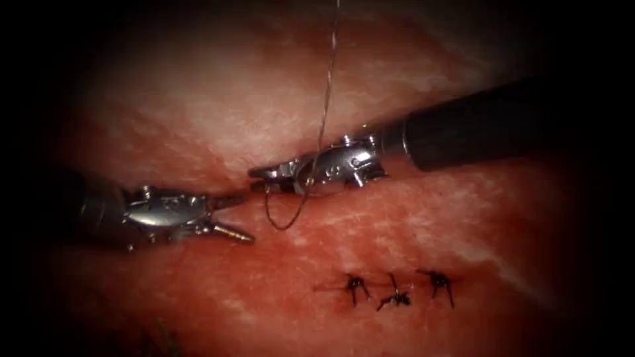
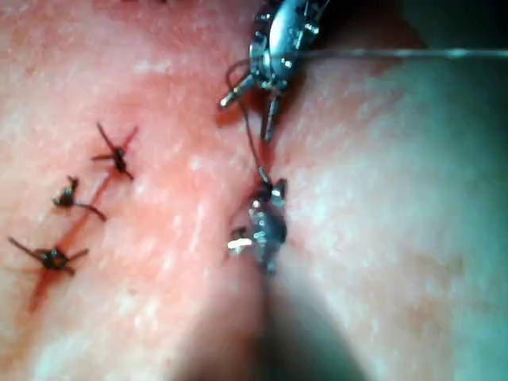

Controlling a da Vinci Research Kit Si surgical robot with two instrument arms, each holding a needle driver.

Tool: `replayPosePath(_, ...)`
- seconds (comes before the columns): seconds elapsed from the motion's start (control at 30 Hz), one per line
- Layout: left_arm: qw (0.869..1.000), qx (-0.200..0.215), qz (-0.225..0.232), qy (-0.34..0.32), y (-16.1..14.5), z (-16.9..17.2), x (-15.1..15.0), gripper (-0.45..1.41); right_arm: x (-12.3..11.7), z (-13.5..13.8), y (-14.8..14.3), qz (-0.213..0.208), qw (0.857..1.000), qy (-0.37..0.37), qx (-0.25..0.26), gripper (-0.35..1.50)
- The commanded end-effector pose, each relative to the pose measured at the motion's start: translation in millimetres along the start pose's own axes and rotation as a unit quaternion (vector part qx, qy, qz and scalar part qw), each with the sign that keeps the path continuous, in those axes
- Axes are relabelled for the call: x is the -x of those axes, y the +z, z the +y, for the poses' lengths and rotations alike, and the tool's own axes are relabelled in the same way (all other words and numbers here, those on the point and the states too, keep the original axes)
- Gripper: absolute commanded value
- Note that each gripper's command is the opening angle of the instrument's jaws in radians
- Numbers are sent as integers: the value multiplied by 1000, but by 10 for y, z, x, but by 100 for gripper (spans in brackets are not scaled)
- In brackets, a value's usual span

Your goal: Wound Closure

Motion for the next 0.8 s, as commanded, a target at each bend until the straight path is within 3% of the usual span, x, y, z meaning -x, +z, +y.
replayPosePath(0.03, 1000, 0, -1, -1, 8, 3, 9, 39, -13, 13, 10, 9, 1000, -3, 18, -35)
replayPosePath(0.33, 1000, -1, -1, 0, 11, 3, 10, 37, -45, 46, 0, 7, 997, -32, 69, -35)
replayPosePath(0.47, 1000, -1, -1, 0, 11, 3, 11, 37, -48, 56, -2, -14, 995, -3, 98, -33)
replayPosePath(0.5, 1000, -1, -1, 0, 11, 3, 11, 37, -46, 60, -4, -25, 991, 46, 123, 26)
replayPosePath(0.57, 1000, -1, -1, 0, 11, 3, 11, 37, -43, 60, -7, -26, 985, 78, 148, 66)
replayPosePath(0.63, 1000, -1, -1, 0, 11, 3, 11, 37, -41, 58, -9, -35, 979, 113, 169, 94)
replayPosePath(0.73, 1000, -1, -1, 0, 11, 3, 11, 37, -37, 56, -9, -49, 975, 118, 182, 94)
replayPosePath(0.8, 1000, -1, -1, 0, 11, 3, 11, 37, -34, 54, -7, -50, 975, 119, 183, 84)
